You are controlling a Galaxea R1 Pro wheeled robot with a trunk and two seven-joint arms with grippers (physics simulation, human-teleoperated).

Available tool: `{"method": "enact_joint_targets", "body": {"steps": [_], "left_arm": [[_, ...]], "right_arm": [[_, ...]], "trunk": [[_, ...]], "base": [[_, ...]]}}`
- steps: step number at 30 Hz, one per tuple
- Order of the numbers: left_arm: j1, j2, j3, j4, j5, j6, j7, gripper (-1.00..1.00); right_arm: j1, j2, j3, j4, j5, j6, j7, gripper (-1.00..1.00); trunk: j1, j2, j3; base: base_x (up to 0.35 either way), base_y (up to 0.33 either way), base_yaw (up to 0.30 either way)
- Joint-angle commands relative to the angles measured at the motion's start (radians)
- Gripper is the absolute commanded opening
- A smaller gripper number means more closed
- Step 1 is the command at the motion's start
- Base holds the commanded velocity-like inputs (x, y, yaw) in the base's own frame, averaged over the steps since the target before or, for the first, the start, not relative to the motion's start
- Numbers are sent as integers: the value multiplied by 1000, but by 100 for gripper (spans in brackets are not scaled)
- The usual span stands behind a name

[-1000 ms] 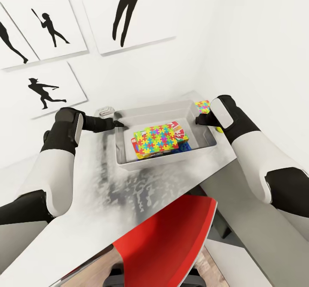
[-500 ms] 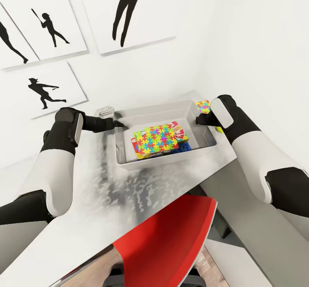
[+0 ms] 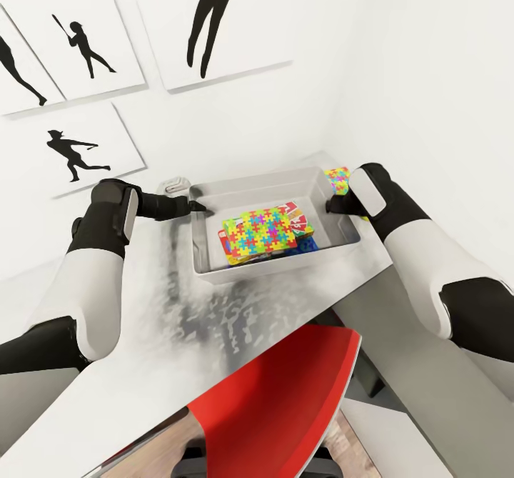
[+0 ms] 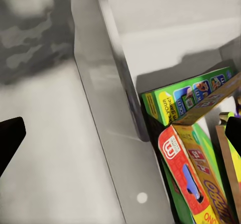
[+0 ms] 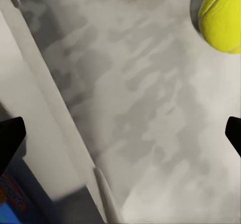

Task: Put all the toys in the child's room - the three board games (two on the bed and one on the table), the two jigsaw puzzles on the table, and the tennis ball on the table - inside the toy box on the table in the child's room.

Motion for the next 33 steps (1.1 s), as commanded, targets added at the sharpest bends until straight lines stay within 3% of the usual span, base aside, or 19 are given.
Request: {"method": "enact_joint_targets", "body": {"steps": [1, 20, 21, 33], "left_arm": [[-1, -1, 5, -1, -10, 4, -9, 100], [-1, -1, 5, -1, -10, 4, -9, 100], [-1, -1, 5, -1, -10, 4, -9, -100], [-1, 0, 4, -1, -12, 4, -10, -100]], "right_arm": [[-1, -2, 8, 1, -11, 2, -8, 100], [-2, -1, 8, 11, -12, 1, -8, 100], [-2, 0, 8, 11, -12, 1, -8, 100], [-1, 0, 8, 11, -13, 1, -8, 100]], "trunk": [[1, -2, -2], [1, -2, -2], [1, -2, -2], [1, -2, -2]], "base": [[0, 0, 0], [0, 0, 0], [0, 0, 0], [0, 0, 0]]}}
